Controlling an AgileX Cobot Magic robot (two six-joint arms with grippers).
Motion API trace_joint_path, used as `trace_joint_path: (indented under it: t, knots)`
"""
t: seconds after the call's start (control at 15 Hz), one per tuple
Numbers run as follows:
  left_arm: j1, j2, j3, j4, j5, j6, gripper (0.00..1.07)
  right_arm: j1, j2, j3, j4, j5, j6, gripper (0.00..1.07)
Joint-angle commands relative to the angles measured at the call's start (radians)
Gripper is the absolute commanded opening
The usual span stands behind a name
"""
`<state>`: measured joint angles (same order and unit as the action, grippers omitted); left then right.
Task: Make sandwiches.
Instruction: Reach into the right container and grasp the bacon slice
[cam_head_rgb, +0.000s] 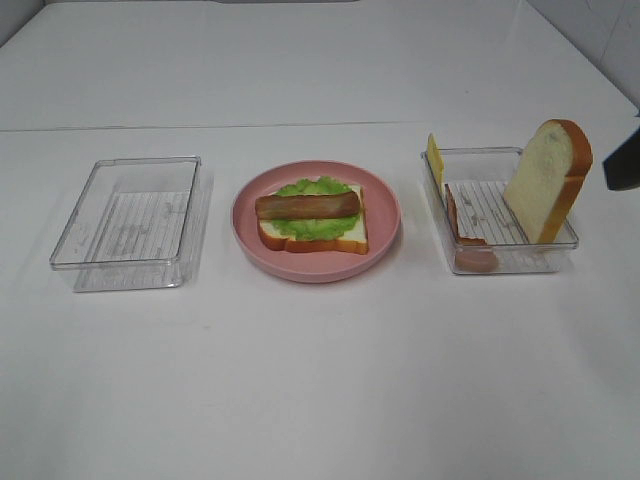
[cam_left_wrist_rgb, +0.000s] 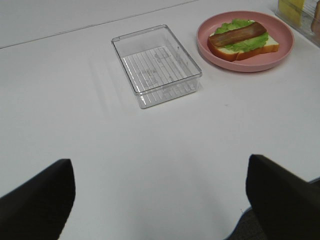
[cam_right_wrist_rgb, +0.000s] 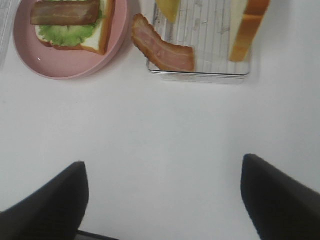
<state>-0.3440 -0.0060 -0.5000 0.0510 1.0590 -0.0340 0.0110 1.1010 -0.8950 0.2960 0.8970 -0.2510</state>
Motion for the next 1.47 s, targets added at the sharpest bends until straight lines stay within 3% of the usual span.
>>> trace_joint_path:
  t: [0.07,0.4,0.53,0.8,1.07,1.2,1.47]
  knots:
    - [0.000,-0.007,0.002,0.001,-0.012,0.002,0.88,-0.004,0.119,-0.061,0.056,0.009,-0.040,0.78]
    - [0.000,-0.007,0.002,0.001,-0.012,0.002,0.88,0.002,0.373,-0.214,0.096,0.074,-0.036,0.74]
    - [0.000,-0.007,0.002,0.001,-0.012,0.002,0.88,0.108,0.486,-0.316,0.070,0.074,0.001,0.73]
    - [0.000,-0.007,0.002,0.001,-0.012,0.002,0.88,0.218,0.627,-0.459,0.010,0.126,0.118,0.66]
    - [0.000,-0.007,0.002,0.001,-0.012,0.002,0.88,0.240,0.843,-0.670,-0.046,0.251,0.223,0.65]
    - [0.000,-0.007,0.002,0.001,-0.012,0.002,0.88,0.240,0.910,-0.731,-0.057,0.261,0.229,0.65]
    - [0.000,-0.007,0.002,0.001,-0.012,0.002,0.88,0.240,0.990,-0.749,-0.057,0.242,0.232,0.62]
